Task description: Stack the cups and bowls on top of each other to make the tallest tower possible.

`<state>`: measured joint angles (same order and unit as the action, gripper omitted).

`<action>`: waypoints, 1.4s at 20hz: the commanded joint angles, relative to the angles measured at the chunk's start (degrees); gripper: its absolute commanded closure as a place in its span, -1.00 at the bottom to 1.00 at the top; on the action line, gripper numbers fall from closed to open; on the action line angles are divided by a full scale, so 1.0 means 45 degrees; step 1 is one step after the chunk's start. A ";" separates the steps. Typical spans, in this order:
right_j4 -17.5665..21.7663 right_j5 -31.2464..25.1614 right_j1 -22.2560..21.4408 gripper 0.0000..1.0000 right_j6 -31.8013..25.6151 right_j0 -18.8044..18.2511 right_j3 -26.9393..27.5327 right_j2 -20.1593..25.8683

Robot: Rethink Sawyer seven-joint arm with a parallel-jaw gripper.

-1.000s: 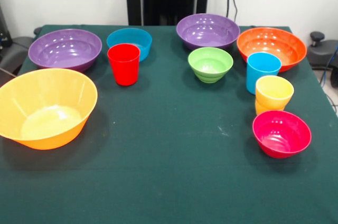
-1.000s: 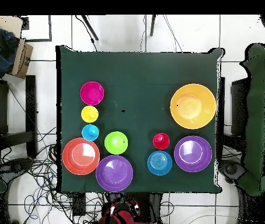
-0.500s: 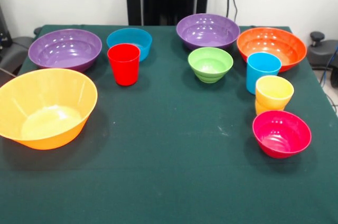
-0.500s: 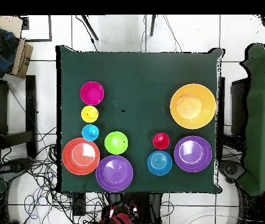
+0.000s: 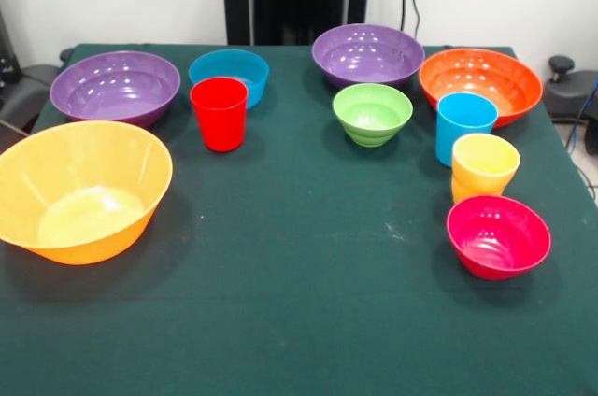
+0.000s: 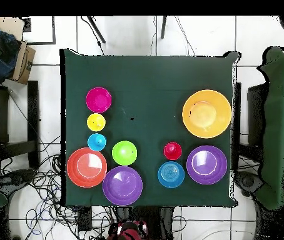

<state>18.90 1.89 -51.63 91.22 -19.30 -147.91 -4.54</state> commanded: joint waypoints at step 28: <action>0.0396 0.3047 0.3700 -1.00 0.1818 0.0529 0.2682 -0.0019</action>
<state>19.00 10.81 -39.69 91.22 -18.07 -144.29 -6.89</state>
